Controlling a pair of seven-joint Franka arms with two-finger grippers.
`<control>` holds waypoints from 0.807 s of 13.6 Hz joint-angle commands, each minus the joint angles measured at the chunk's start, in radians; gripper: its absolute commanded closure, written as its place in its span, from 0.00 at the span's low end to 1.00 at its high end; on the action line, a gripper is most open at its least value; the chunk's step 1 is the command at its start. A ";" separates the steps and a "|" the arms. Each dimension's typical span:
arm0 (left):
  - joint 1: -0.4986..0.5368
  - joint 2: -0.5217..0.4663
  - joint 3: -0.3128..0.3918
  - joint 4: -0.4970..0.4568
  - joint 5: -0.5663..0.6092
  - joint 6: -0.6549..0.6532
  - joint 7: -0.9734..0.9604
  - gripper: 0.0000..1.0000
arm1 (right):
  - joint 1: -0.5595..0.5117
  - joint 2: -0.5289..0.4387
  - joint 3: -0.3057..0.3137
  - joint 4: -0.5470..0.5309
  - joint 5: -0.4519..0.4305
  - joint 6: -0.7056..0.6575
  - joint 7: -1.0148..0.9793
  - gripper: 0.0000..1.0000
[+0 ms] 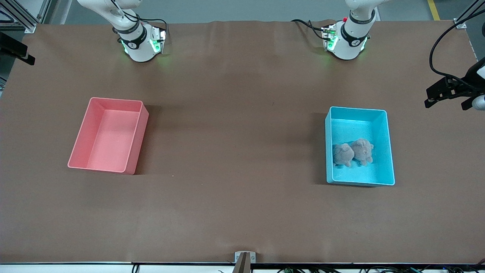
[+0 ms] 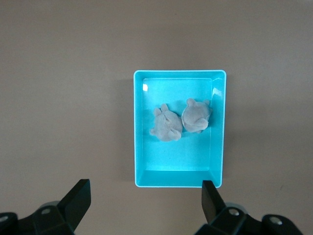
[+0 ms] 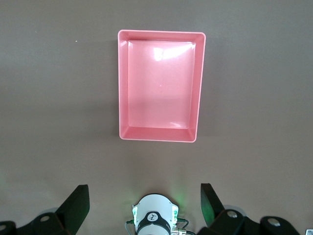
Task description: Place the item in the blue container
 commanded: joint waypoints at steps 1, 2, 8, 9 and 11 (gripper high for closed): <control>0.002 0.011 -0.001 0.018 -0.004 -0.014 0.016 0.00 | 0.003 -0.023 -0.002 -0.013 0.014 0.003 0.014 0.00; 0.001 0.011 -0.001 0.018 -0.004 -0.015 0.016 0.00 | 0.003 -0.023 -0.002 -0.013 0.014 0.004 0.016 0.00; -0.011 0.028 0.003 0.018 -0.001 -0.010 0.016 0.00 | 0.005 -0.021 0.004 -0.014 0.021 0.032 0.013 0.00; -0.028 0.028 0.014 0.018 -0.002 -0.010 0.016 0.00 | 0.006 -0.021 0.006 -0.014 0.020 0.035 0.011 0.00; -0.091 0.030 0.079 0.018 -0.002 -0.010 0.016 0.00 | 0.006 -0.021 0.015 -0.014 0.012 0.043 0.010 0.00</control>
